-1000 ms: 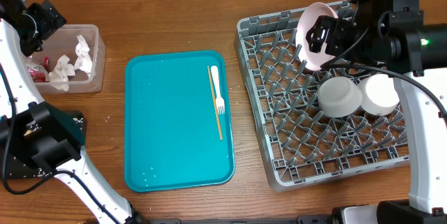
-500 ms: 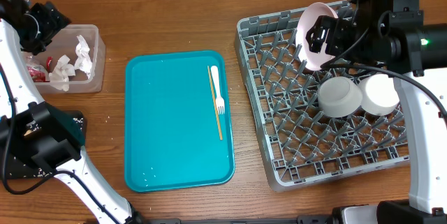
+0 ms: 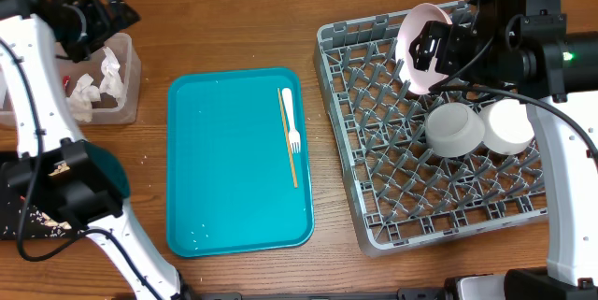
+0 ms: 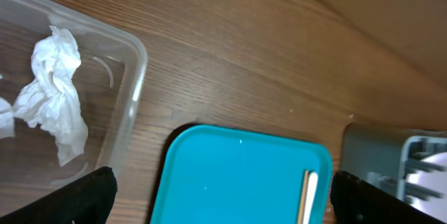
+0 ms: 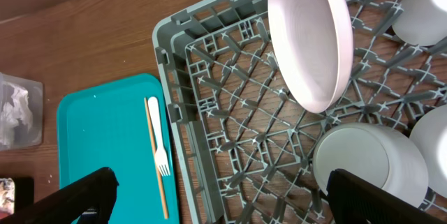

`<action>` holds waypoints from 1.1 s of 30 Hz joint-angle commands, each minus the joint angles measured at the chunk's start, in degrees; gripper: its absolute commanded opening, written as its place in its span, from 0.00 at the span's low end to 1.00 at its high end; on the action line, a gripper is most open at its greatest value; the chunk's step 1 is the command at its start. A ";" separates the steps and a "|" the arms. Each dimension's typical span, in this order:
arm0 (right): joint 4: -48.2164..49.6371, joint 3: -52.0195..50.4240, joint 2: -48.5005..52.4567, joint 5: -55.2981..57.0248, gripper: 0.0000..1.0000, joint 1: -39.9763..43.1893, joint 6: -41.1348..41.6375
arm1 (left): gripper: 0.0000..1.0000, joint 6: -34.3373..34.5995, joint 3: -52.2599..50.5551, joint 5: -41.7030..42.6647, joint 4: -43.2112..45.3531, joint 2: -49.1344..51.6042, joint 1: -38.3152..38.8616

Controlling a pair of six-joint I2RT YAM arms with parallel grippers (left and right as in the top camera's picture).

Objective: Sort waste into correct bins and load items into the dishwasher rack
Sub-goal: 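Lift the left gripper from the bin and move the right gripper over the rack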

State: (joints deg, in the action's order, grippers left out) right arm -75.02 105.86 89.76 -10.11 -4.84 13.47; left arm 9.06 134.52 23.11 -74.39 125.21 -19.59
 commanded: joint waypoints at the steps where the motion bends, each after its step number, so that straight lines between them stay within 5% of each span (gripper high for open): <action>1: 0.37 1.25 0.22 0.22 1.00 0.09 0.07 | 1.00 -0.44 0.61 -9.90 -0.66 -2.49 2.25; 10: 0.44 1.25 0.22 0.15 1.00 0.09 0.11 | 1.00 -0.48 0.59 -17.16 0.09 -2.47 4.96; 16: 0.79 1.25 0.22 -5.42 1.00 0.09 0.11 | 1.00 5.09 0.59 -34.29 1.84 -2.08 3.98; 24: 4.81 1.25 0.87 -14.97 1.00 -2.95 0.24 | 1.00 6.82 0.59 -34.01 1.57 -2.08 3.43; 33: 6.34 1.25 8.72 2.51 1.00 -20.52 6.27 | 1.00 6.82 0.59 -34.01 1.57 -2.08 3.52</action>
State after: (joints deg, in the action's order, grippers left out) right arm -69.43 105.86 95.20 -14.74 -21.26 15.64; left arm 14.92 134.52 -9.72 -72.77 124.14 -16.16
